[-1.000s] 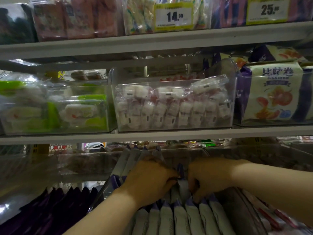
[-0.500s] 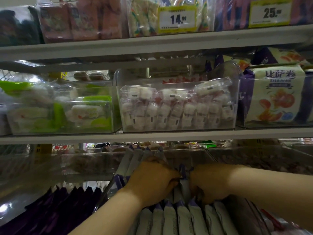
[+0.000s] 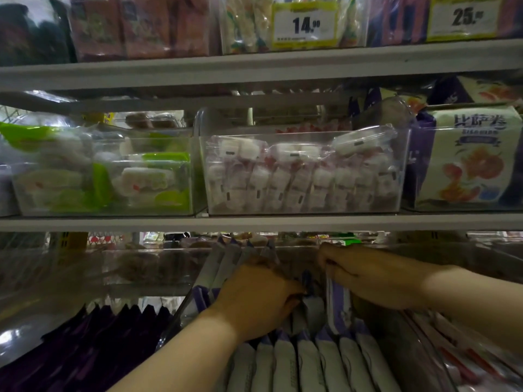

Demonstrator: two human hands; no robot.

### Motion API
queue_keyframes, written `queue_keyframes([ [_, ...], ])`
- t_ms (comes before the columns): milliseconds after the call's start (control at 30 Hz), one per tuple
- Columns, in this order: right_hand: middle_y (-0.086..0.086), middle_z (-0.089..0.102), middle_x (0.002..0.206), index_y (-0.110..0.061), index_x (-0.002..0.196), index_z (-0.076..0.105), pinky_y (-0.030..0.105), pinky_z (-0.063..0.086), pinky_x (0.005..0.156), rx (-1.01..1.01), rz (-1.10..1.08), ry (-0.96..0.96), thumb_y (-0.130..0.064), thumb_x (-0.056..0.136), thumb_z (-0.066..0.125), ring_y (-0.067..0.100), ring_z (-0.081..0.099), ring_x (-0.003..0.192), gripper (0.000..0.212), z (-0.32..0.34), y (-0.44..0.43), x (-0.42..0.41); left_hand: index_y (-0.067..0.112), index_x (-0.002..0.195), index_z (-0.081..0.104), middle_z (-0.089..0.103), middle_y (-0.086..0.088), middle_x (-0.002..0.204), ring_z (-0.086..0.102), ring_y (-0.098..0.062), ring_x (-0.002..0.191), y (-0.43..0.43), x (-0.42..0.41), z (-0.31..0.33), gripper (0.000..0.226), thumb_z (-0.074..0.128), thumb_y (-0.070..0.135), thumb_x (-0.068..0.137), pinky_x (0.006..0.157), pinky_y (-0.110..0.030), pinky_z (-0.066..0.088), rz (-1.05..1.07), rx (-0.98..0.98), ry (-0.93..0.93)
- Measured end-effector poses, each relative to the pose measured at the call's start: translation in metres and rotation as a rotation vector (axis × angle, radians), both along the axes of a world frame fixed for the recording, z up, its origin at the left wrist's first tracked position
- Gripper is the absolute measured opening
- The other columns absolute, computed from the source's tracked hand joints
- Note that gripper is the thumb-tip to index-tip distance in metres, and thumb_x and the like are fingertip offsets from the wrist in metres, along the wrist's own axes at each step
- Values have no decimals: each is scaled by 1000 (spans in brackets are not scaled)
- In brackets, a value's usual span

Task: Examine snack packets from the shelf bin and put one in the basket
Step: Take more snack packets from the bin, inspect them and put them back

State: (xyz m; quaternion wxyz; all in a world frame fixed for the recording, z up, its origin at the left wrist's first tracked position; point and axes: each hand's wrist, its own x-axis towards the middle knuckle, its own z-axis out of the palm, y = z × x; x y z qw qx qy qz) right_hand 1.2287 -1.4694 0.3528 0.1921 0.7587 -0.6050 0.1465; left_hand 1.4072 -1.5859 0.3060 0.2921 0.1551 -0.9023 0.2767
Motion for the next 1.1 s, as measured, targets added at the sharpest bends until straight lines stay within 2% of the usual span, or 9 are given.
queue_keyframes([
  [233,-12,58,76,-36,85,51,18,49,56,-355,-50,-181,-67,73,54,0,57,69,33,-17,43,12,43,144,39,39,2,153,36,-30,138,16,-5,10,43,39,38,100,112,-43,32,257,40,-229],
  [333,-12,57,70,-36,81,54,20,46,54,-494,37,-251,-65,74,54,0,56,71,30,-18,73,19,45,147,27,22,2,161,22,-30,146,37,-6,21,52,41,41,97,116,-48,18,358,35,-244],
  [467,-11,64,80,-27,83,64,30,55,68,-647,189,-522,-48,76,64,5,61,75,22,-31,106,36,46,142,37,37,7,153,36,-23,138,69,4,21,50,46,39,93,115,-44,27,298,63,-39],
  [567,-10,66,97,-19,87,68,32,54,83,-765,278,-684,-29,79,71,5,64,93,13,-55,119,50,30,131,58,60,0,133,55,-23,123,100,10,13,35,50,29,97,102,-39,43,20,470,445],
  [667,-12,63,110,-23,93,68,23,49,93,-828,340,-808,-24,80,73,0,60,106,15,-84,127,69,12,134,55,64,-7,126,62,-22,114,131,11,-2,37,49,27,101,98,-37,49,-260,924,883],
  [733,-8,61,117,-18,101,70,24,48,96,-841,370,-877,-22,80,74,0,58,111,22,-103,130,83,10,140,47,65,-9,123,67,-22,103,150,14,-15,47,45,37,102,84,-37,56,-467,1291,973],
  [800,-5,57,127,-16,110,68,29,49,97,-788,418,-959,-26,79,72,4,56,118,32,-123,134,95,10,134,54,68,-11,121,67,-27,106,167,21,-33,49,44,45,101,91,-43,54,-641,1506,949],
  [1000,-21,57,126,-24,136,45,15,51,86,-551,544,-1184,-1,86,65,-4,58,112,58,-194,142,119,18,109,64,75,-2,100,72,-15,93,201,38,-94,20,54,32,99,83,-39,58,-523,1232,1048],
  [1100,-17,64,118,-35,135,41,20,53,85,-514,468,-1358,-26,87,64,0,61,110,54,-211,143,122,21,109,61,73,1,103,71,-9,94,205,42,-127,16,55,32,98,86,-39,58,-480,1105,978],
])
